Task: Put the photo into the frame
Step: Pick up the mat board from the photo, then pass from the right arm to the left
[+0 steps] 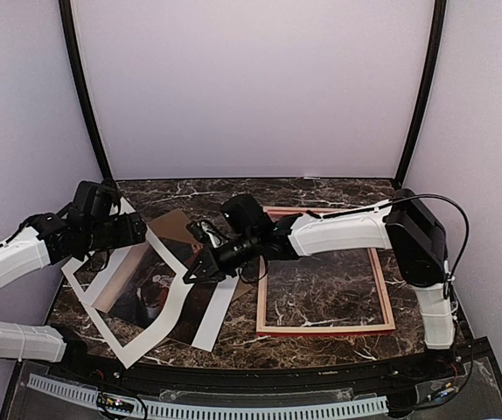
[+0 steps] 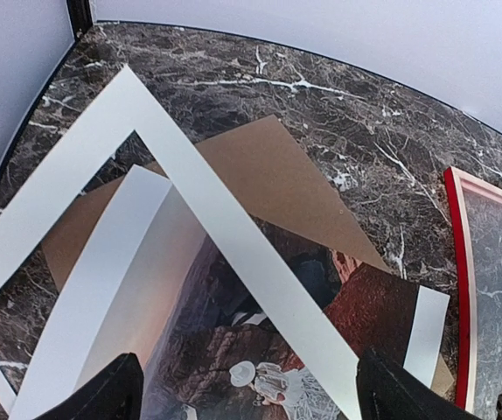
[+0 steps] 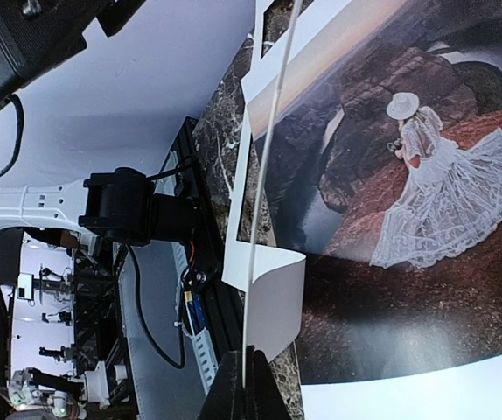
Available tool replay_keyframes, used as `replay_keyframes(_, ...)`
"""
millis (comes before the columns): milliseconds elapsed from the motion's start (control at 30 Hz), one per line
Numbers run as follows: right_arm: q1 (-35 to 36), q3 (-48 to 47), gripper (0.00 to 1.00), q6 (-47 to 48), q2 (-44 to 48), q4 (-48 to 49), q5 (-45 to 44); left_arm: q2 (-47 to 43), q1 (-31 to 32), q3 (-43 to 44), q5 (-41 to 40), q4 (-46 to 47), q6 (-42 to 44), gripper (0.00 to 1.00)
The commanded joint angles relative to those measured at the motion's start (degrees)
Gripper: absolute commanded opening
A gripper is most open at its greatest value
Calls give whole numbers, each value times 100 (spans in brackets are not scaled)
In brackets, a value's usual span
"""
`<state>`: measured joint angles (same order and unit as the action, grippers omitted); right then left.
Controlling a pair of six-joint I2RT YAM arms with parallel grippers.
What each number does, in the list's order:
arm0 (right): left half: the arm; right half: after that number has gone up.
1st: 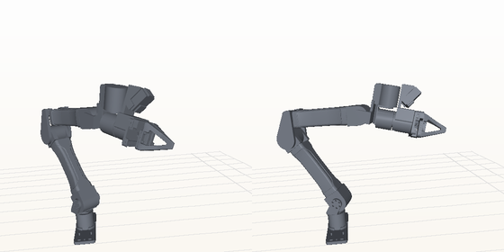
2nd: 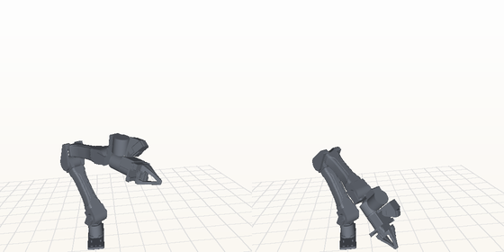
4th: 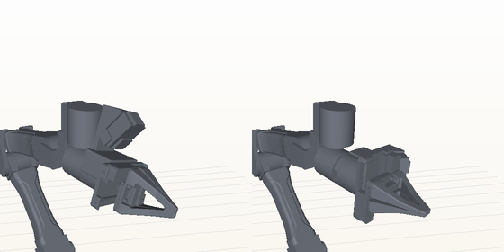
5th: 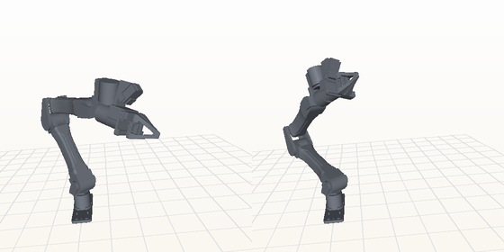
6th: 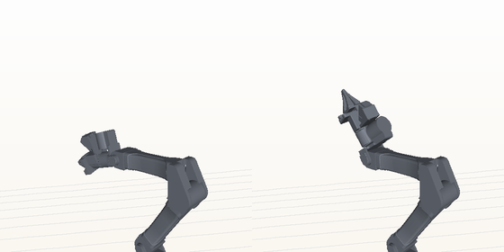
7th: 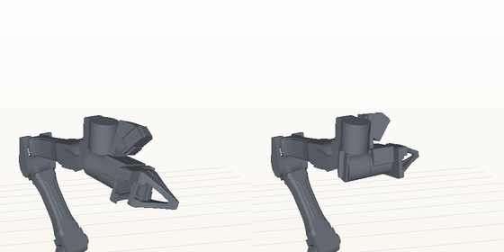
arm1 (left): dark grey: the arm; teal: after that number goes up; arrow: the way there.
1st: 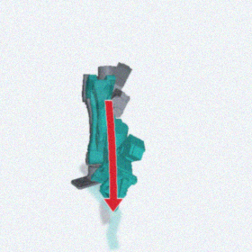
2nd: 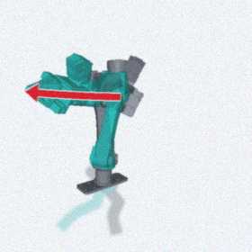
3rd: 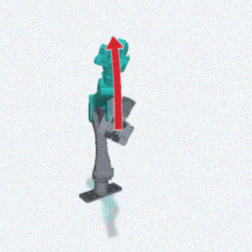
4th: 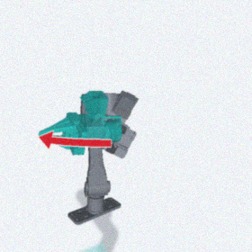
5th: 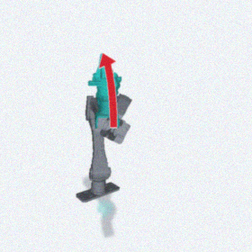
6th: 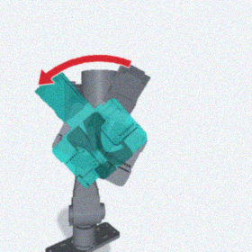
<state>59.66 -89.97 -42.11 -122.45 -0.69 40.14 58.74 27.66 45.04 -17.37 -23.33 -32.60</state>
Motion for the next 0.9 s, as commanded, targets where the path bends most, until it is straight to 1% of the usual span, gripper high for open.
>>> replay_keyframes(0,110,-469,0,313,-74,-316,292,-36,-20,452,-410,-685,356,87)
replay_keyframes(200,108,-760,0,634,180,-719,318,-71,-230,768,-351,-835,507,88)
replay_keyframes(400,68,-736,0,861,605,-986,209,-173,-432,997,-296,-919,644,89)
replay_keyframes(500,-57,-538,0,832,814,-947,175,-167,-454,1085,-236,-927,710,89)
replay_keyframes(733,-417,268,0,780,1450,-842,-41,-106,-463,1078,-112,-857,753,89)
replay_keyframes(867,-548,495,0,778,1592,-846,-79,-33,-463,1036,-23,-809,763,89)
